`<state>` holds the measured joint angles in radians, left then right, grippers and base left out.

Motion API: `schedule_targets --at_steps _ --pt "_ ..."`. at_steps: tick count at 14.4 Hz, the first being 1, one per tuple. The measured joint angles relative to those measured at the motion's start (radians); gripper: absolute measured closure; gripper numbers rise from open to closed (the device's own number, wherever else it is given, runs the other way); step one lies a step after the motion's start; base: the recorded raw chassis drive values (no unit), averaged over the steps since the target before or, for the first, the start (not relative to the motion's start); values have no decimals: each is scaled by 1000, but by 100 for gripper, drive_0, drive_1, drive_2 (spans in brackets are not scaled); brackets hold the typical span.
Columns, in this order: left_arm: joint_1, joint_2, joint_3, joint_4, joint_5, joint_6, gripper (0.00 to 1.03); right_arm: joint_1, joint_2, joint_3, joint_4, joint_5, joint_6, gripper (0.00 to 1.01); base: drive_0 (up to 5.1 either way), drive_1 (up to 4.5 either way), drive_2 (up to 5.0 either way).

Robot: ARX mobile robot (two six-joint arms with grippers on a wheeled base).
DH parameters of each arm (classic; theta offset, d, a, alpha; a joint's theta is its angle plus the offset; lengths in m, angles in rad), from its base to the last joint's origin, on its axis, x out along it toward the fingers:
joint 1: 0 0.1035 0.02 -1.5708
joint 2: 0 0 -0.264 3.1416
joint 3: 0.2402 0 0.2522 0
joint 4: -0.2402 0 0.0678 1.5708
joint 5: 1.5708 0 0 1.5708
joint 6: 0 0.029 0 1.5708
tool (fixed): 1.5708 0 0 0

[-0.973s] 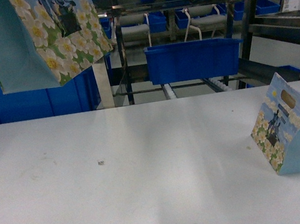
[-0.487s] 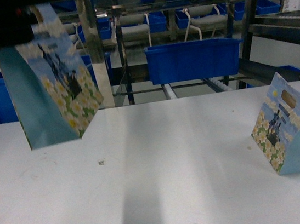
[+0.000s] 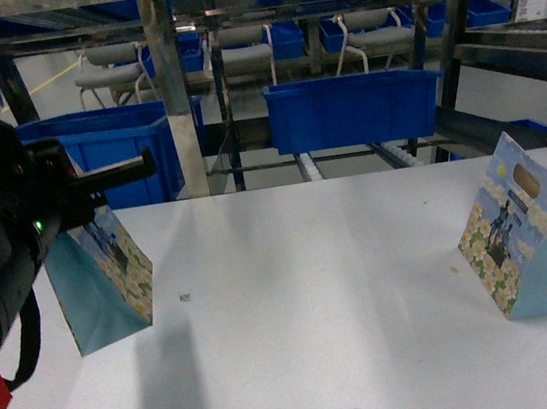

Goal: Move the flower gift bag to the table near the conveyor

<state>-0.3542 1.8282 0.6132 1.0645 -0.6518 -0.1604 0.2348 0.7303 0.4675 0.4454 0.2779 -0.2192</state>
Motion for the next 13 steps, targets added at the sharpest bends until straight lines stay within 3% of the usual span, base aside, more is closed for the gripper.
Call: schedule_targets --at_steps 3,6,8,10,11,13 --pt "23 133 13 62 -10 -50 101 0 0 0 0 0 0 3 0 0 0" --pt "51 223 39 157 25 -72 101 0 0 0 0 0 0 3 0 0 0" --pt "49 270 42 218 42 -32 101 0 0 0 0 0 0 3 0 0 0" --pt "10 318 41 232 27 76 101 0 0 0 0 0 0 3 0 0 0" --pt "-9 332 34 230 16 108 101 0 1 0 0 0 0 3 0 0 0" --pt "-13 340 18 226 8 105 99 0 1 0 0 0 0 3 0 0 0"
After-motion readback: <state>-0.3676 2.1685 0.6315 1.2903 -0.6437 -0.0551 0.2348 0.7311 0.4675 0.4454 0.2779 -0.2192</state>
